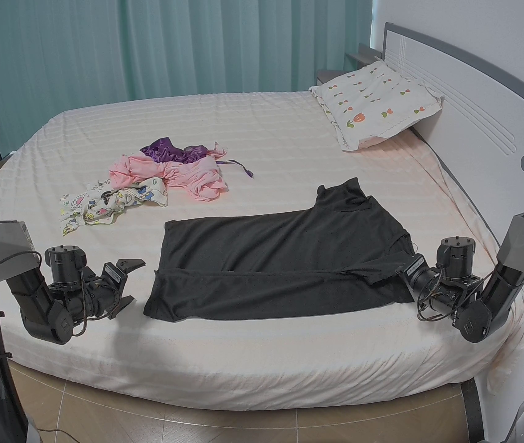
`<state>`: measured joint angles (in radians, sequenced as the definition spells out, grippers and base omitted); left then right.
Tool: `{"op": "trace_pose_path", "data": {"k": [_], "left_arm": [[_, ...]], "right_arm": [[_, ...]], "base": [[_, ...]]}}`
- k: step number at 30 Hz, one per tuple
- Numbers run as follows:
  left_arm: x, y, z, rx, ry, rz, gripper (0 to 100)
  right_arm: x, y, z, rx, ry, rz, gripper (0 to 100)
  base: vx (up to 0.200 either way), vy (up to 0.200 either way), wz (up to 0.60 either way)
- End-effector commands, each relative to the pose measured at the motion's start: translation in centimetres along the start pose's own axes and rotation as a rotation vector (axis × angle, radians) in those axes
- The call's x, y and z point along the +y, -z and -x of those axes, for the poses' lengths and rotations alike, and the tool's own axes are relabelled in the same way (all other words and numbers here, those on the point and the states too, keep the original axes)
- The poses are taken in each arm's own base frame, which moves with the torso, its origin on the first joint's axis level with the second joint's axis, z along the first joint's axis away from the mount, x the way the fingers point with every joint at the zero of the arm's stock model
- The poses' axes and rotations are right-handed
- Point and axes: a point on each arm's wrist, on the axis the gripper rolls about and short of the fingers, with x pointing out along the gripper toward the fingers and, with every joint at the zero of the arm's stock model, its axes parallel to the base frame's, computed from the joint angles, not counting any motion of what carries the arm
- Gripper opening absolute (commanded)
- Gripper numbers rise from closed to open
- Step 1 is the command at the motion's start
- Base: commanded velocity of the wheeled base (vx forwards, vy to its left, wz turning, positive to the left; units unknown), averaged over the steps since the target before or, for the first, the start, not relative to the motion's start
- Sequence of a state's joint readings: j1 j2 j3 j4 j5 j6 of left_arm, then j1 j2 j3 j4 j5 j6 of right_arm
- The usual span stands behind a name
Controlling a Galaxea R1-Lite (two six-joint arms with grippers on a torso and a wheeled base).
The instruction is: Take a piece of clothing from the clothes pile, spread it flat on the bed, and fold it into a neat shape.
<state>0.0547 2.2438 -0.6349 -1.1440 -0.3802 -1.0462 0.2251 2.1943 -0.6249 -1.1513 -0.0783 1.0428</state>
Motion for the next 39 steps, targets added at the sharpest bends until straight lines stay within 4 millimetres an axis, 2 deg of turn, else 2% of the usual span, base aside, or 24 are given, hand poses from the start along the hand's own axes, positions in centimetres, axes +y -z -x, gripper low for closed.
{"op": "trace_pose_path", "data": {"k": [1,11,24,25,34,39], "left_arm": [[0.1,0.0,-0.1,0.000,-0.001,0.001,100],[0.0,0.1,-0.1,0.002,-0.001,-0.001,100],[0.0,0.1,-0.1,0.003,-0.001,-0.003,100],[0.0,0.1,-0.1,0.002,-0.001,-0.002,100],[0.0,0.1,-0.1,0.003,-0.001,-0.003,100],[0.1,0.1,-0.1,0.002,-0.003,-0.002,100]], "right_arm": [[0.4,-0.1,1.2,0.000,-0.008,0.006,0],[-0.6,1.1,2.3,0.046,0.038,0.058,0],[-1.7,1.7,1.8,0.071,0.074,0.102,0],[-1.8,1.8,1.7,0.072,0.077,0.104,100],[-1.7,1.6,1.6,0.064,0.072,0.099,100],[-0.6,0.2,2.3,-0.008,0.030,0.086,100]], "base": [[0.000,0.000,0.00],[0.000,0.000,0.00],[0.000,0.000,0.00],[0.000,0.000,0.00],[0.000,0.000,0.00],[0.000,0.000,0.00]]}}
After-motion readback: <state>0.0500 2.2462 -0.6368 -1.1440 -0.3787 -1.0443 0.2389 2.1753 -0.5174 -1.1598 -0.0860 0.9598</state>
